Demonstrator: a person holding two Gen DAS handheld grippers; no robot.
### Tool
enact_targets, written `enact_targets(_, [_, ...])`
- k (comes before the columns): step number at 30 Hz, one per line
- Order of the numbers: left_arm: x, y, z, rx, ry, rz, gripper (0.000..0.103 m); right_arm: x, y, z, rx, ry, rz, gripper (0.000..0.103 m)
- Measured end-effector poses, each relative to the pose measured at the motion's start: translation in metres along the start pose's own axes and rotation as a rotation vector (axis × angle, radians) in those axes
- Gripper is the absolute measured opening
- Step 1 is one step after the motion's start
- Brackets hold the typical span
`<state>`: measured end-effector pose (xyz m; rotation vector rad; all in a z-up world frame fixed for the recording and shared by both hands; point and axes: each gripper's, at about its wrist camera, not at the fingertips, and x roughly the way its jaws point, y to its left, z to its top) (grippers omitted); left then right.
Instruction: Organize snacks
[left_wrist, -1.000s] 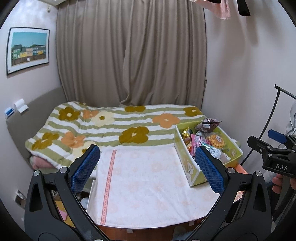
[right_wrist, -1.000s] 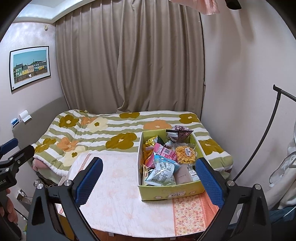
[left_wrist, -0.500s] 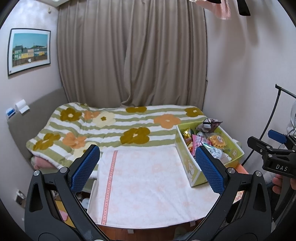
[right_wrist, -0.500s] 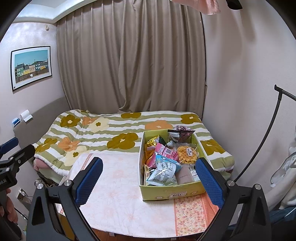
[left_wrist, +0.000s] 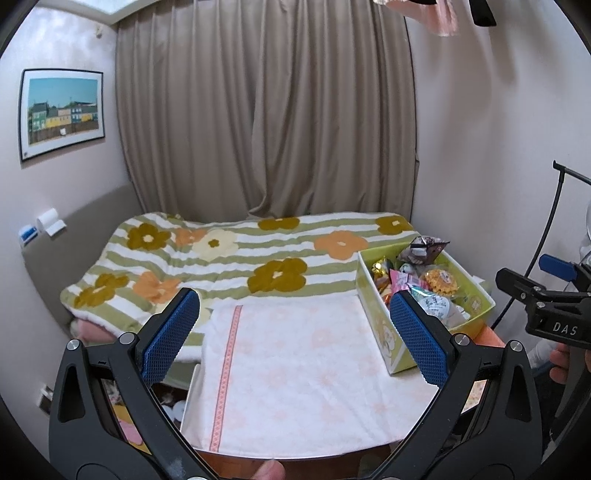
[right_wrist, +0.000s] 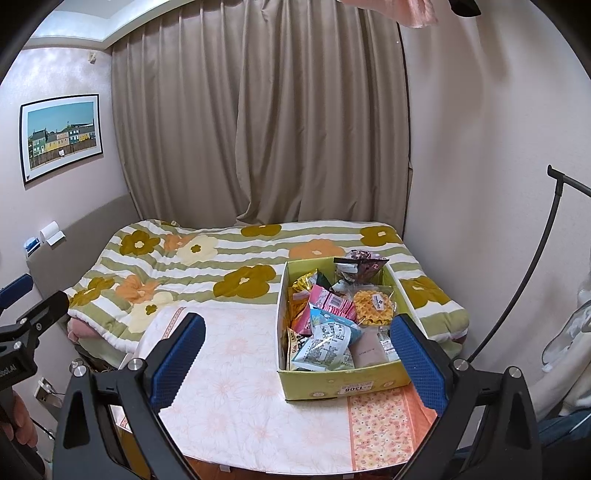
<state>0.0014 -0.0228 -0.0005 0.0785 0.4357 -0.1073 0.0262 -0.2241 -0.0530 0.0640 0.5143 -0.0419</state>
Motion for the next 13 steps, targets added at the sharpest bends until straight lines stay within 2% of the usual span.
enact_targets(13, [0.01,0.006,-0.003,-0.025,0.024,-0.01,0.102,0.012,0.006,0.003,0.007,0.024,0.001,0.1])
